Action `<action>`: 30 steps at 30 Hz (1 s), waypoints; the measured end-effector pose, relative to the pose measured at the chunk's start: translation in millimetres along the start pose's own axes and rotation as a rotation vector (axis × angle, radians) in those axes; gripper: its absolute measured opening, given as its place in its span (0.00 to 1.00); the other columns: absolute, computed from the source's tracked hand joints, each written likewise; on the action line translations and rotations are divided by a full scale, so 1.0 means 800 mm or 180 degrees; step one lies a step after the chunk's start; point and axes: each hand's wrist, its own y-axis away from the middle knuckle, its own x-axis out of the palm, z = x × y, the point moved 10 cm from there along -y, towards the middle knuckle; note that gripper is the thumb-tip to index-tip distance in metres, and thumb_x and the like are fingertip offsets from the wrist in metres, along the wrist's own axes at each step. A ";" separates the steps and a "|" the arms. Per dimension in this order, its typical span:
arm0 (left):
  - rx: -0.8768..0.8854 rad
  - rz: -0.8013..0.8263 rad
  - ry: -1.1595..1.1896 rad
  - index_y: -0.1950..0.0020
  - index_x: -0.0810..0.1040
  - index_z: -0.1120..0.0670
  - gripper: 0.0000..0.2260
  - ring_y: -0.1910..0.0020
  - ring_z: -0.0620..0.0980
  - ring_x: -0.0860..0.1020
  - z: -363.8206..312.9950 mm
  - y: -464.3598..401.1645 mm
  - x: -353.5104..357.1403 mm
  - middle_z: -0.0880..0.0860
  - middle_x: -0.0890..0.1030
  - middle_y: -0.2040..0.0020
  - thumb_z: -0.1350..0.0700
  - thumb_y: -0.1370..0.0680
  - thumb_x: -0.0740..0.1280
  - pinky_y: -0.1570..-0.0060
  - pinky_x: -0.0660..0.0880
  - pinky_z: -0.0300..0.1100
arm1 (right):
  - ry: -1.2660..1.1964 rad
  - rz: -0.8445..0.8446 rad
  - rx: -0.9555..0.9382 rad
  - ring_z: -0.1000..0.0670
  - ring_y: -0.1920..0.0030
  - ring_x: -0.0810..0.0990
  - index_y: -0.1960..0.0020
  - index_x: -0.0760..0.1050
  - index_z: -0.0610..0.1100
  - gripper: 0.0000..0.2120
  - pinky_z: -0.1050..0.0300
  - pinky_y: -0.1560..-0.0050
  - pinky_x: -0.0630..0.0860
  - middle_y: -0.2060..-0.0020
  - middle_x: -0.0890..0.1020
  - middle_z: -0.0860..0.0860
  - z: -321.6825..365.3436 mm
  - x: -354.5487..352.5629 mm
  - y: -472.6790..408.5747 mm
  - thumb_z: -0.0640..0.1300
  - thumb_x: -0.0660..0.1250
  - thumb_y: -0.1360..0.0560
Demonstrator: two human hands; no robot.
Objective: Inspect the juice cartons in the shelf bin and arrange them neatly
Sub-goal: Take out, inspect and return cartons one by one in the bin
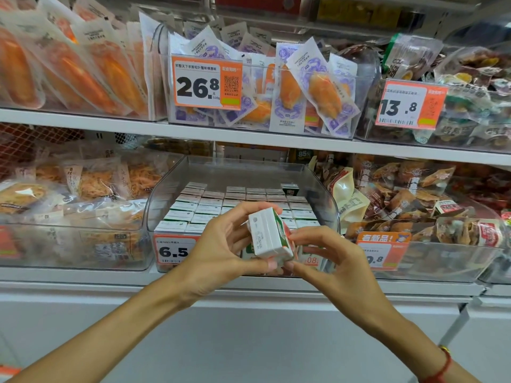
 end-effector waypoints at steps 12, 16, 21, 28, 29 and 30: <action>-0.0767 -0.0758 0.0596 0.40 0.76 0.49 0.32 0.47 0.49 0.84 0.036 0.007 -0.012 0.47 0.85 0.45 0.55 0.41 0.84 0.47 0.81 0.46 | 0.0690 -0.0174 -0.0297 0.58 0.46 0.79 0.39 0.74 0.55 0.23 0.67 0.52 0.78 0.47 0.79 0.62 0.011 0.007 0.001 0.54 0.74 0.32; -0.1415 -0.0596 0.1118 0.37 0.78 0.54 0.30 0.47 0.50 0.84 0.054 0.008 -0.004 0.54 0.85 0.46 0.48 0.37 0.78 0.48 0.81 0.40 | 0.1616 -0.0434 -0.0743 0.52 0.45 0.78 0.37 0.78 0.48 0.28 0.53 0.52 0.82 0.46 0.81 0.53 0.022 -0.006 0.001 0.38 0.80 0.35; -0.2200 -0.0341 0.1688 0.39 0.78 0.59 0.24 0.49 0.54 0.84 0.078 0.018 0.008 0.60 0.85 0.47 0.48 0.31 0.73 0.53 0.82 0.43 | 0.2441 -0.0448 -0.1630 0.50 0.44 0.75 0.43 0.81 0.44 0.18 0.52 0.52 0.80 0.45 0.83 0.48 0.047 0.004 0.008 0.44 0.76 0.32; -0.1972 -0.0673 0.1672 0.45 0.81 0.62 0.20 0.56 0.53 0.86 0.074 -0.015 -0.006 0.61 0.85 0.51 0.56 0.34 0.74 0.65 0.82 0.40 | 0.2742 -0.0376 -0.1384 0.48 0.35 0.73 0.33 0.71 0.51 0.29 0.53 0.37 0.70 0.36 0.78 0.50 0.011 -0.011 -0.013 0.49 0.77 0.31; -0.1897 -0.0882 0.1683 0.46 0.81 0.62 0.19 0.58 0.52 0.86 0.075 -0.027 -0.016 0.61 0.86 0.52 0.56 0.35 0.74 0.66 0.82 0.40 | 0.2760 -0.0435 -0.1213 0.47 0.33 0.72 0.32 0.70 0.50 0.29 0.52 0.34 0.68 0.35 0.77 0.49 -0.001 -0.023 -0.022 0.50 0.75 0.30; -0.1812 -0.1047 0.1688 0.47 0.80 0.62 0.17 0.60 0.52 0.86 0.075 -0.041 -0.024 0.60 0.86 0.54 0.56 0.34 0.74 0.66 0.82 0.40 | 0.2822 -0.0503 -0.1037 0.46 0.32 0.71 0.31 0.71 0.48 0.28 0.51 0.32 0.68 0.34 0.76 0.49 -0.012 -0.035 -0.031 0.51 0.73 0.28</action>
